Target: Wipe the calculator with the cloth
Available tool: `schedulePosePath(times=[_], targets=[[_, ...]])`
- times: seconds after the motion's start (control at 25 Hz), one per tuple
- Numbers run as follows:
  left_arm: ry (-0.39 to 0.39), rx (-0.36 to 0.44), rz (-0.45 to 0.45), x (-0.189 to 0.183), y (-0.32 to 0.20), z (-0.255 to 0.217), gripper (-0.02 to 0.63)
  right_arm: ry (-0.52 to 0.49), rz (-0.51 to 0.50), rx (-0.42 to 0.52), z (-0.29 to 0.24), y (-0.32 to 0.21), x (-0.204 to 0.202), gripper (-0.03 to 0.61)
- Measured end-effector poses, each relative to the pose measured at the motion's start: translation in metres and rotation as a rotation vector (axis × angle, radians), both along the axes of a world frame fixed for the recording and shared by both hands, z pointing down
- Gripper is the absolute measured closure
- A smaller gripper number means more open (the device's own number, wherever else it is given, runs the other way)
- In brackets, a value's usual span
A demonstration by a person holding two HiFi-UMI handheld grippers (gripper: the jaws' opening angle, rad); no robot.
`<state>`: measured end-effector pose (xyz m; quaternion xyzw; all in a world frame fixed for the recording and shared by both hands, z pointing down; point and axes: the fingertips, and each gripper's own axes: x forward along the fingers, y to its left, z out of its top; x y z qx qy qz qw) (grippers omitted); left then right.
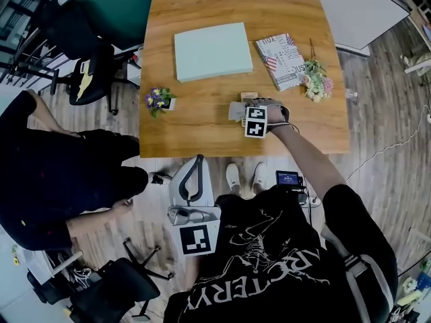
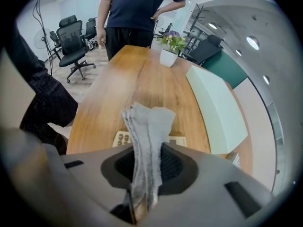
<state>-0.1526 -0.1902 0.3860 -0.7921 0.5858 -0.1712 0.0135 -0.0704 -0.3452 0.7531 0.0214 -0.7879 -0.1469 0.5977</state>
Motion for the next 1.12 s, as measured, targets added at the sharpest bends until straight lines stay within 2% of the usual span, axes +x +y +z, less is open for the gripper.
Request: schedulePosePath(times=[0.44, 0.68, 0.8, 0.92, 1.12], targets=[[0.017, 0.030, 0.042, 0.009, 0.004, -0.004, 0.618, -0.025, -0.002, -0.042, 0.002, 0.067, 0.001, 0.488], [0.038, 0.033, 0.037, 0.008, 0.008, -0.005, 0.618, -0.019, 0.003, -0.099, 0.012, 0.094, 0.002, 0.488], [0.044, 0.035, 0.037, 0.007, 0.012, -0.007, 0.618, -0.034, 0.047, -0.125, 0.019, 0.104, 0.003, 0.488], [0.039, 0.044, 0.044, 0.005, 0.013, -0.009, 0.618, -0.083, 0.094, -0.099, 0.012, 0.102, 0.001, 0.488], [0.085, 0.047, 0.035, 0.004, 0.009, -0.012, 0.618, -0.310, 0.326, -0.073, -0.053, 0.084, 0.021, 0.488]])
